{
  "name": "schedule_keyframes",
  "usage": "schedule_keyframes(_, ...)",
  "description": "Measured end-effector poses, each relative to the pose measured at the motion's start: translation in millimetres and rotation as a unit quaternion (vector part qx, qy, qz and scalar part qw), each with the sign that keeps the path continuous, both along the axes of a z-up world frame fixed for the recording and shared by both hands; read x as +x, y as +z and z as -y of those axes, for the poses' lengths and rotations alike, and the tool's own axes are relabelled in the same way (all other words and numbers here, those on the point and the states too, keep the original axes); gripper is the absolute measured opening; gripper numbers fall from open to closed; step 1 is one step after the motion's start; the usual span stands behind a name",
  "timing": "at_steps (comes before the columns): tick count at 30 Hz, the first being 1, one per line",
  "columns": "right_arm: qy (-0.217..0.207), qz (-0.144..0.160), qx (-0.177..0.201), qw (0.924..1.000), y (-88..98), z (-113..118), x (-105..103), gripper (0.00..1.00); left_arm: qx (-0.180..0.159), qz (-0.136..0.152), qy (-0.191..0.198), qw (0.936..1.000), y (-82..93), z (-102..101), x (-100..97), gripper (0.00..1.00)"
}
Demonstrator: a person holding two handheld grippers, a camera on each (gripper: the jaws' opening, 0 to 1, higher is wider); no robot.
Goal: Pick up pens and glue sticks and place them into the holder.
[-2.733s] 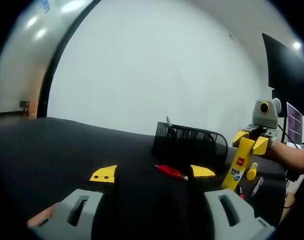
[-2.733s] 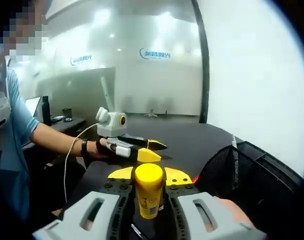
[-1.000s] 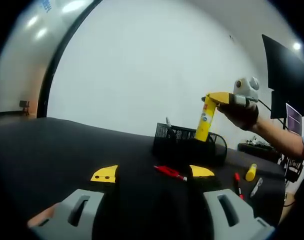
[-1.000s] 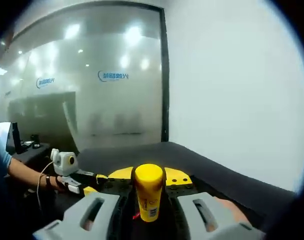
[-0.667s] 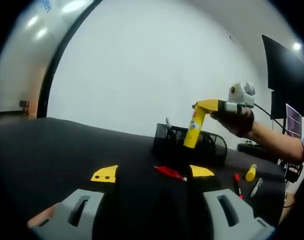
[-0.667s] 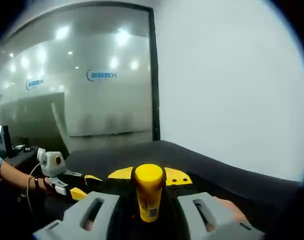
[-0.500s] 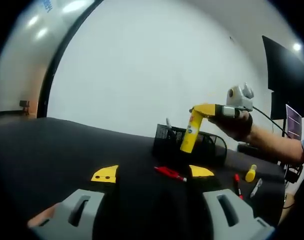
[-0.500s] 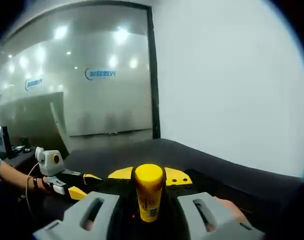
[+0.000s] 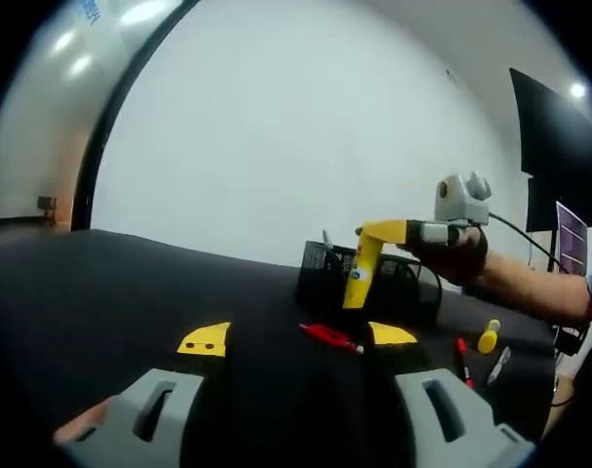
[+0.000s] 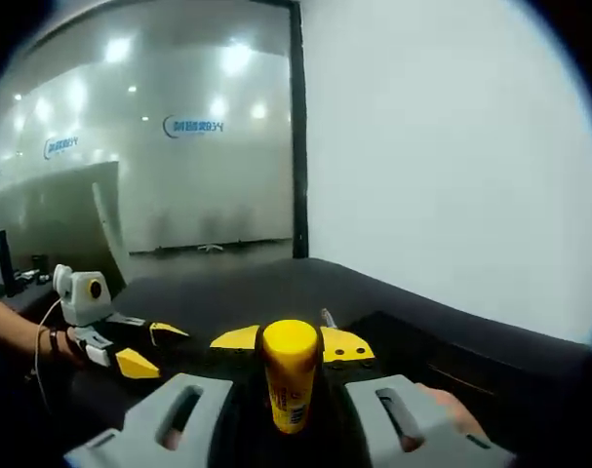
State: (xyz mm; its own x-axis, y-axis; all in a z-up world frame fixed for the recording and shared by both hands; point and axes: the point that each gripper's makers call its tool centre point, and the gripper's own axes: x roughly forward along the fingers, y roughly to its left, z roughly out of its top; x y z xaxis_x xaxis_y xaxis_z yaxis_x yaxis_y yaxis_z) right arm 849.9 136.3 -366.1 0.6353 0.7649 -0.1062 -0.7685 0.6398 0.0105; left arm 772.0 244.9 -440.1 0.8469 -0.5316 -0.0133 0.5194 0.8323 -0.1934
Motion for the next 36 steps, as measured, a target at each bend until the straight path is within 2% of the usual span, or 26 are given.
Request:
schedule_keyframes(7,0.001,-0.005,-0.004,1.0,-9.6,-3.7,-0.4,0.18,0.0,0.0,0.0,1.0,0.0,0.6,-0.8,0.52)
schedule_keyframes(14,-0.001,-0.011,-0.025,0.9996,-23.1,-4.4,1.9,0.18,-0.001,0.001,0.0,1.0,0.1,-0.3,-1.2,0.52)
schedule_keyframes(21,-0.005,-0.014,-0.001,0.9999,-22.0,-4.7,2.7,0.18,0.0,0.0,0.0,1.0,-0.4,-1.3,0.0,0.52)
schedule_keyframes(28,-0.001,-0.008,0.007,0.9999,-21.0,-4.2,1.2,0.19,0.002,-0.001,0.0,1.0,0.3,-2.0,3.1,0.52)
schedule_keyframes(36,-0.002,0.021,0.017,0.9996,-0.8,-0.2,-6.0,0.22,0.007,-0.003,-0.001,1.0,-0.8,-4.2,7.0,0.52)
